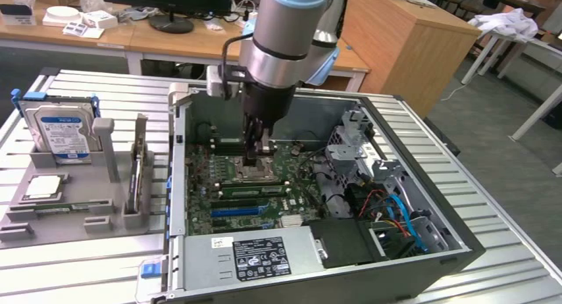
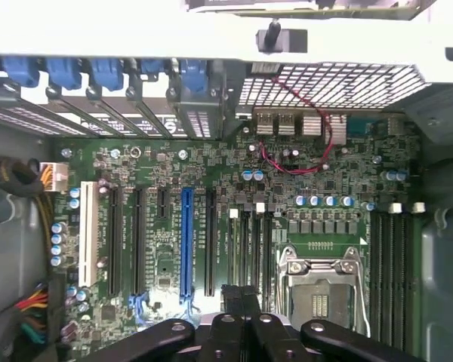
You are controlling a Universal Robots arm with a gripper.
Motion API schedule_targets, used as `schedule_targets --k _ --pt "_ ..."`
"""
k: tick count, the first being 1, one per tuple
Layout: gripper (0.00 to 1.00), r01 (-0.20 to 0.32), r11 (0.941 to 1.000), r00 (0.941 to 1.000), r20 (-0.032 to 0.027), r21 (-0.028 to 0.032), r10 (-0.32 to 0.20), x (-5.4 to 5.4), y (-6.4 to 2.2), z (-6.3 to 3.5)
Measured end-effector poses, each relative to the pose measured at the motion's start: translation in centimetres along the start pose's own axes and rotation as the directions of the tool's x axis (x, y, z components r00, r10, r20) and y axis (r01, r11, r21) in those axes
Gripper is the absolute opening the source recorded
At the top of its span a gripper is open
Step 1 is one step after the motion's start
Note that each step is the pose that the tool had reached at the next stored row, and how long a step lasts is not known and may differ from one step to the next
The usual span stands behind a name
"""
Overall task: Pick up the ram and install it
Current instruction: 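Press down the ram until it locks into place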
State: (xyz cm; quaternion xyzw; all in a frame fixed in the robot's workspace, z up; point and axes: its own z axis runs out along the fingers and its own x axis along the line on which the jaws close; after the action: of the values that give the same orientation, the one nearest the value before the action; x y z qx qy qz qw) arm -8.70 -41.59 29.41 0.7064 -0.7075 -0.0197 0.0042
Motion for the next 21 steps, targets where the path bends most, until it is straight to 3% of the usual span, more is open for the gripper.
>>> schedule_targets --k 15,21 --pt "0.11 0.000 1.0000 1.0000 -0.0021 0.0000 0.000 -0.1 0.12 -3.84" --pt "0.11 0.000 1.0000 1.0000 -0.0022 -0.0001 0.000 -0.1 0.11 -3.94"
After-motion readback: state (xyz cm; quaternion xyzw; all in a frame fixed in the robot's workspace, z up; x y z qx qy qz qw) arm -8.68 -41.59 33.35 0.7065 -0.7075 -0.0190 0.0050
